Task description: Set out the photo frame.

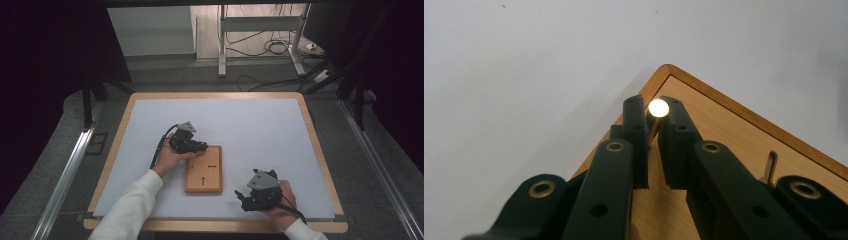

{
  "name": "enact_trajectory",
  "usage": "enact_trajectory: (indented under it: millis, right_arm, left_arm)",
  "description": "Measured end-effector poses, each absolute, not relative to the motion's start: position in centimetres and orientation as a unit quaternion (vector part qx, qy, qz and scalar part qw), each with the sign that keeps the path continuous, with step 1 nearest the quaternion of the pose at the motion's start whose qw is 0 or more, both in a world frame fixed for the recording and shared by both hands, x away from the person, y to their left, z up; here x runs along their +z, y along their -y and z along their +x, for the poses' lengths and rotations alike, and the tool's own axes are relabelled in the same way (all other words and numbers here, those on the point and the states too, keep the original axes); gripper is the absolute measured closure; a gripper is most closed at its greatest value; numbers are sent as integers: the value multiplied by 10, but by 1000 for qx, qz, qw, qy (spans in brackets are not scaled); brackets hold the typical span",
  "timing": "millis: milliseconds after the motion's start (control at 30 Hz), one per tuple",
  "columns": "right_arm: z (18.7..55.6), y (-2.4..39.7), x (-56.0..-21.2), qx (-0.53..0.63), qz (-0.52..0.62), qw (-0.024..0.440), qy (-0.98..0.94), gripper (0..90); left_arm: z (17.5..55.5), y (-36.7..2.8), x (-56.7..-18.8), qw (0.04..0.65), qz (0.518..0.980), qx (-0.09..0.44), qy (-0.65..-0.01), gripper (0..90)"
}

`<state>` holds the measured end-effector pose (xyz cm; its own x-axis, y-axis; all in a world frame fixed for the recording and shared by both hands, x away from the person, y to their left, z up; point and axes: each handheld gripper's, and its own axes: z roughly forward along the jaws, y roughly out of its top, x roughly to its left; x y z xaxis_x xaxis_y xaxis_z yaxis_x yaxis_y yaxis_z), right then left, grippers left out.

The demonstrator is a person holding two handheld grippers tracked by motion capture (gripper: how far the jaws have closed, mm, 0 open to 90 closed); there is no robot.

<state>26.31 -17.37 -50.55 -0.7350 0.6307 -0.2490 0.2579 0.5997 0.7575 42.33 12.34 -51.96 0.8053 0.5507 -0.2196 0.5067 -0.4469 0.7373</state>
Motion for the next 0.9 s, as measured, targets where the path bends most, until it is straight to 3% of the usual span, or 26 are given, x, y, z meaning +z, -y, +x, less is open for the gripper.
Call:
enact_trajectory:
  millis: [633, 900]
  right_arm:
    - [266, 103, -517, 327, 176, 273, -888, 74]
    - [270, 84, -523, 308, 164, 303, -887, 73]
  left_arm:
    - [438, -127, -517, 415, 851, -23, -320, 833]
    - [441, -128, -517, 417, 849, -33, -324, 831]
